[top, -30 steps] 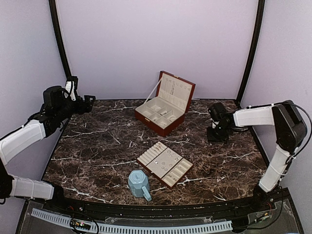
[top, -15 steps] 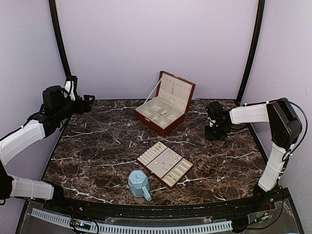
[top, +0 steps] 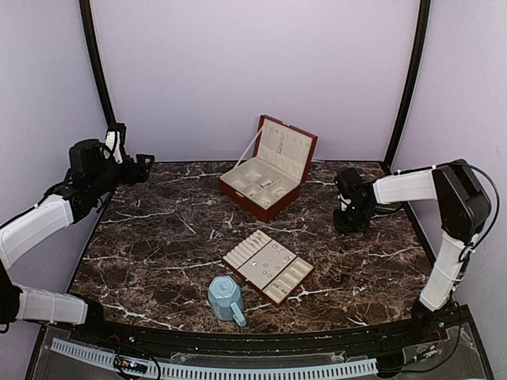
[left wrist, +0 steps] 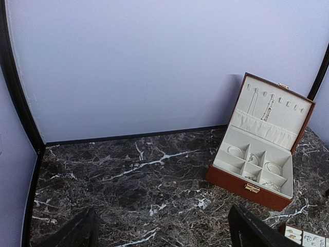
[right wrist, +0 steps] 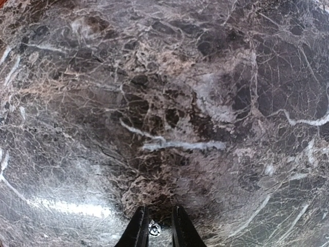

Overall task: Organize the mixed jewelry
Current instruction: Pick up the earring from the center of the board, then pass from the right arm to the left

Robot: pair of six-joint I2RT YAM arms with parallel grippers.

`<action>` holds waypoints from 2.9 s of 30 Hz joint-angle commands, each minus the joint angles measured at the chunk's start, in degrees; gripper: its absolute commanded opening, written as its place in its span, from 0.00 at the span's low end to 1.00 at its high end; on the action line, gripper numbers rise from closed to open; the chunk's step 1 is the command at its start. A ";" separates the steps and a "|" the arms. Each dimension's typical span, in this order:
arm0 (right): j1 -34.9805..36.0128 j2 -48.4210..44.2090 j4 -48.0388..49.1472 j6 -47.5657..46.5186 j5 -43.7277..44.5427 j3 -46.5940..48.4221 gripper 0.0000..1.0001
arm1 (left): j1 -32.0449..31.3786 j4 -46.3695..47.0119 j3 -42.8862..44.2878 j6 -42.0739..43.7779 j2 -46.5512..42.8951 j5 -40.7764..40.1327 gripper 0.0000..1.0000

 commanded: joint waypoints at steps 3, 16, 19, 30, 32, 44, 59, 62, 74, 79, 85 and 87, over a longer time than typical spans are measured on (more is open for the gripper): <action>1.05 -1.58 -0.04 0.44 0.23 -0.62 0.14 | 0.16 0.48 1.47 0.29 -1.47 0.58 0.90; 1.69 -2.83 0.29 0.76 0.96 -0.35 0.00 | 0.16 0.73 1.23 0.30 -1.47 0.45 0.90; 1.72 -5.21 1.22 1.35 -0.98 -0.54 0.00 | 0.16 1.56 0.75 0.56 -1.66 1.89 0.89; 2.42 -19.61 20.00 7.75 -23.75 -6.51 0.00 | -11.73 13.66 -2.90 -2.78 -2.90 5.66 0.86; 3.26 -21.83 27.27 11.06 -29.56 -8.74 0.00 | -15.87 18.83 -4.41 -5.00 -2.13 5.71 0.86; 16.30 -24.71 63.52 26.02 -41.17 -11.97 0.00 | -34.43 43.62 -2.69 -11.04 12.50 15.40 0.83; 20.00 -23.62 69.47 25.99 -45.19 -9.15 0.00 | -38.48 46.62 2.85 -16.68 19.45 19.56 0.72; 20.22 -23.62 68.75 25.42 -45.02 -8.79 0.00 | -38.77 46.44 3.27 -16.96 20.14 20.07 0.63; 20.96 -22.30 67.60 24.89 -45.59 -7.53 0.00 | -39.20 45.13 5.21 -17.19 21.99 21.29 0.55; 21.08 -21.88 67.15 24.74 -45.74 -6.89 0.00 | -39.29 45.13 5.53 -17.28 22.30 21.69 0.51; 21.38 -21.66 66.72 24.63 -45.82 -6.59 0.00 | -39.39 45.13 5.77 -17.37 22.92 21.91 0.45; 21.34 -21.68 66.55 24.53 -45.77 -6.39 0.00 | -39.47 45.13 5.85 -17.45 23.08 21.88 0.42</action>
